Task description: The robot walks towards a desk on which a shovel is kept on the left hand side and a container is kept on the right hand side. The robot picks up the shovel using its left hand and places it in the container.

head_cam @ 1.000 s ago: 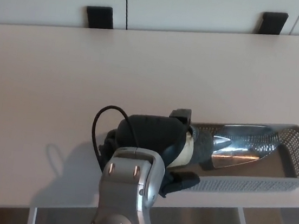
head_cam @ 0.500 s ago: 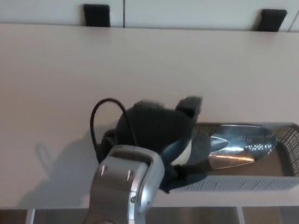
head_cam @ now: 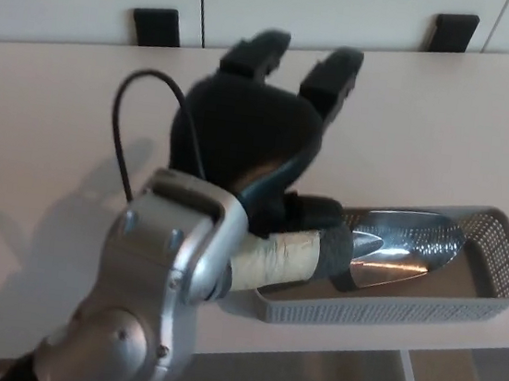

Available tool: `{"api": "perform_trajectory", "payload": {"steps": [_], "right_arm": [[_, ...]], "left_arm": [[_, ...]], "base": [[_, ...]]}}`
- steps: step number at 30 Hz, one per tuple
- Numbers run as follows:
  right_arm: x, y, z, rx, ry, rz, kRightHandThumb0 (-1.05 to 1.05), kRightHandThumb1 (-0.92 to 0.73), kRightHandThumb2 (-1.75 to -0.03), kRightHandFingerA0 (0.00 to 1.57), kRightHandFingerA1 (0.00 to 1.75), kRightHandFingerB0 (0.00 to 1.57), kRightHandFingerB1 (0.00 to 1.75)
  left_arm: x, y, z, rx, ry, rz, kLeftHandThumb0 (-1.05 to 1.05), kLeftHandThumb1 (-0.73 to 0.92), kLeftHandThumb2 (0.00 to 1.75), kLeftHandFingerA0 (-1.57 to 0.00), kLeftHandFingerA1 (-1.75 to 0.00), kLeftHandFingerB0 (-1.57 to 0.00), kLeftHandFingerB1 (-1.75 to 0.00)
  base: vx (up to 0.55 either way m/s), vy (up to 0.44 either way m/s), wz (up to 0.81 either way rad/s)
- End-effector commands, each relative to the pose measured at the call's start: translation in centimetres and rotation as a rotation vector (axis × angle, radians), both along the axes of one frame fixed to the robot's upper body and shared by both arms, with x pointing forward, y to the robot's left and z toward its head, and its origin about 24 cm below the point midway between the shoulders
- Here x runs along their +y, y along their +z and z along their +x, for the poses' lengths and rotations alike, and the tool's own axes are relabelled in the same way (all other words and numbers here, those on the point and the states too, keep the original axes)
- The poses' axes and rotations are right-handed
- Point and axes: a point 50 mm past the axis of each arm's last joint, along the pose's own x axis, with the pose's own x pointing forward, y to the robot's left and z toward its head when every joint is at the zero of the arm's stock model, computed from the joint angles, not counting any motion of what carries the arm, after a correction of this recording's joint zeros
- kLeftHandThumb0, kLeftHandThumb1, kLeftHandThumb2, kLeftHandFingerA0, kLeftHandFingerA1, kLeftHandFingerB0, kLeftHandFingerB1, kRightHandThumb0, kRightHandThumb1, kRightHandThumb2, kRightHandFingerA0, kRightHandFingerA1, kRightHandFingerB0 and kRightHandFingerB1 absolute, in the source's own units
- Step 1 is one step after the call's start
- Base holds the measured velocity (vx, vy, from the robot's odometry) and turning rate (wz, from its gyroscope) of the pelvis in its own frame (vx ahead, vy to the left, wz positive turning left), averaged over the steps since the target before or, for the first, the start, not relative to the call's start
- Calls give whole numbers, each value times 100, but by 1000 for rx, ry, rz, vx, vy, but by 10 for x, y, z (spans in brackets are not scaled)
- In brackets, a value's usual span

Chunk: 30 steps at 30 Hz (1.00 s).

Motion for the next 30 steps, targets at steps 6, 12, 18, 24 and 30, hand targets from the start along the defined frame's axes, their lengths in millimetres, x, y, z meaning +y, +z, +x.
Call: {"api": "perform_trajectory", "payload": {"steps": [6, 12, 18, 24, 30], "right_arm": [[-5, 0, -1, 53, 62, -44, -33, -59, -57, 73, 51, 48, 45], [-5, -2, -7, 78, 68, -58, -40, -49, -70, 68, 58, 45, 52], [-9, -6, -18, 109, 44, -60, -33, -58, -57, 74, 50, 47, 44], [-13, -5, -14, 108, 26, -58, -32, -59, -57, 72, 51, 45, 44], [-13, -8, -16, 115, 5, -65, -33, -59, -57, 73, 51, 47, 45]], "left_arm": [[10, 24, -49, -98, -366, -165, -97, 66, 110, 0, -3, 0, -15], [42, 32, -100, -11, -537, -364, -100, 72, 110, -12, -1, -10, -22], [102, 32, -106, 56, -377, -442, -88, 64, 107, 0, -12, 0, -18], [166, 47, -122, 78, -222, -532, -93, 60, 108, -1, -19, -6, -17], [200, 45, -149, 80, -219, -638, -91, 58, 105, -1, -27, -2, -22]], "base": [[0, 0, 0], [0, 0, 0], [0, 0, 0], [0, 0, 0], [0, 0, 0]]}}
